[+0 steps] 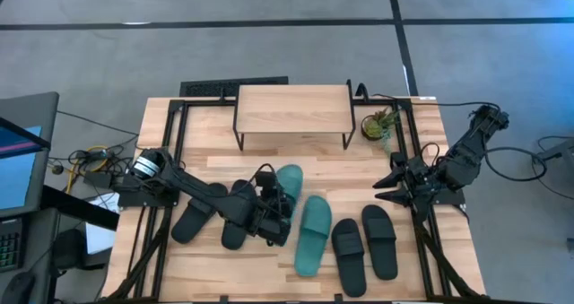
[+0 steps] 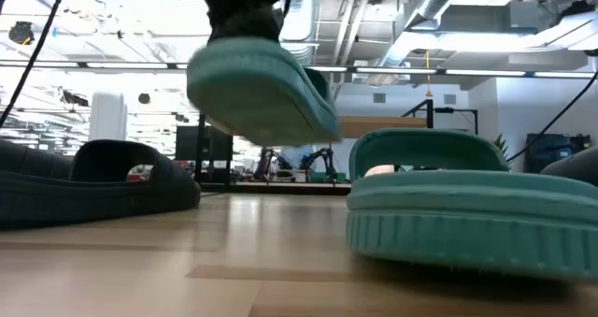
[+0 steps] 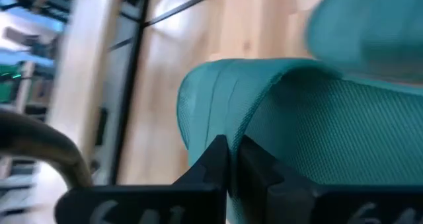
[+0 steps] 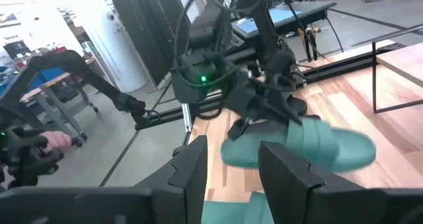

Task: Pick and place slides into the shelf
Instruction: Put the left green slide on the shelf

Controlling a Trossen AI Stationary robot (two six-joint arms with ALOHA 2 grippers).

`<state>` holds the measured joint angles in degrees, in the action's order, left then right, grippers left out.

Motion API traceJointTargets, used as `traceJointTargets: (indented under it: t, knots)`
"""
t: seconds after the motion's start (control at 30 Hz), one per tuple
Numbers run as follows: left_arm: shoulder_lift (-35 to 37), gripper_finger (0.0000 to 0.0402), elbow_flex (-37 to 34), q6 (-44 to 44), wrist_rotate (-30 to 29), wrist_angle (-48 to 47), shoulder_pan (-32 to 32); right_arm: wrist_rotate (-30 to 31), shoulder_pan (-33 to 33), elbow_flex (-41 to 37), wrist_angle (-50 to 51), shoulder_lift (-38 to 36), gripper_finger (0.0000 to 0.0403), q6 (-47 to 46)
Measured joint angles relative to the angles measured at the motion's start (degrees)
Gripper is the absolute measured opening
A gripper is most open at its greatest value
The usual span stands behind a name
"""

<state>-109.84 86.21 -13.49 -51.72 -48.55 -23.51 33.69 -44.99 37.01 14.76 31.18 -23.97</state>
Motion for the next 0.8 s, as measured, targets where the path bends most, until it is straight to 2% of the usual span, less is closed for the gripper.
traceJointTargets:
  t: [0.17,0.3,0.57,0.7,0.8]
  knots:
    - [0.0,0.0001,7.9,-2.1,-5.3,-10.1,0.3,0.0,0.0,0.0,0.2,0.0,0.0122,0.0]
    - [0.1,0.0001,14.3,-1.4,-7.3,-16.3,1.6,0.0,0.0,0.0,0.3,0.0,0.0122,0.0]
    - [0.2,0.0001,21.4,0.3,-11.8,-34.6,9.5,0.0,0.0,0.0,0.2,1.1,0.0122,0.0]
    - [0.2,0.0,21.6,3.5,-11.6,-35.9,15.0,0.0,0.0,0.0,-0.8,2.9,0.0122,-0.1]
    - [0.2,0.0,21.6,7.5,-11.1,-33.3,18.8,0.0,0.0,0.0,-1.1,4.3,0.0122,-1.4]
